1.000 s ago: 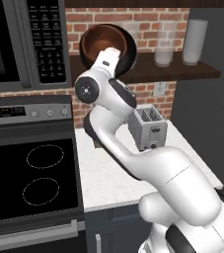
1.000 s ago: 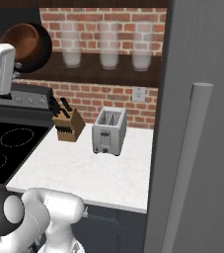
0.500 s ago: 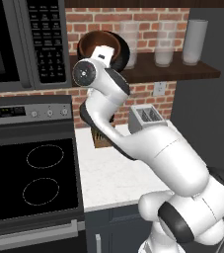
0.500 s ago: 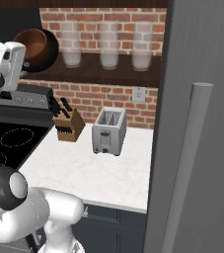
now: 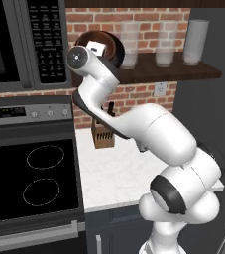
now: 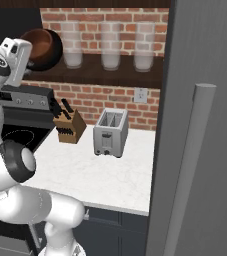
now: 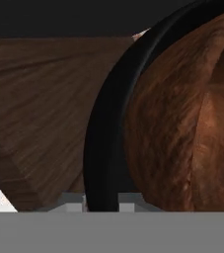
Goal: Pick up the bowls on the counter and stack them on top of one another in the open cabinet. Place the smaller bowl on top of the larger bowl.
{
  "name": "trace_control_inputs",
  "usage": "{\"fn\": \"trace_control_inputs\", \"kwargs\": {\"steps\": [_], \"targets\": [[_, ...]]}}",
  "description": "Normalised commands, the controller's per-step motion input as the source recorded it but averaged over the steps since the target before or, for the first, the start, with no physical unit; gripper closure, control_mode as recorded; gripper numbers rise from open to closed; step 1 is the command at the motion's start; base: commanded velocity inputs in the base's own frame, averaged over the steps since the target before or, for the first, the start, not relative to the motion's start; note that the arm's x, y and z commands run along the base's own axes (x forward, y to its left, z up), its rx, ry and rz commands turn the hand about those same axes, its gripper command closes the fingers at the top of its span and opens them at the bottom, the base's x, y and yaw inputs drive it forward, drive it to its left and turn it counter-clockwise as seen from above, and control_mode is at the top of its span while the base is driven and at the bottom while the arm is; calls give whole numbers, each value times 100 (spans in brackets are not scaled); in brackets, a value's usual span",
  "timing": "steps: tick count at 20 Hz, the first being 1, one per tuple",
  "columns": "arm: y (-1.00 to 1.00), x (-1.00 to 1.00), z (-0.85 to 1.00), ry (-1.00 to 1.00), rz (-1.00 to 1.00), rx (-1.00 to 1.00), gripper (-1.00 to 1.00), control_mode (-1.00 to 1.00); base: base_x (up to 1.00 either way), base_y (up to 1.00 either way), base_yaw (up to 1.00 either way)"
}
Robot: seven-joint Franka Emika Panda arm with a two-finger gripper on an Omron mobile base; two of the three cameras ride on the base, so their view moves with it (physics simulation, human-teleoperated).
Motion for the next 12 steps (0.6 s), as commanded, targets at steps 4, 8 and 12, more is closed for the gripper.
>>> {"fn": "trace_control_inputs", "kwargs": {"steps": [4, 8, 12], "targets": [[15, 58, -1, 9, 0, 0, 100, -100, 0, 0, 0], [8, 30, 0, 7, 0, 0, 100, -100, 0, 0, 0], [0, 0, 0, 0, 0, 0, -100, -100, 0, 0, 0]]}}
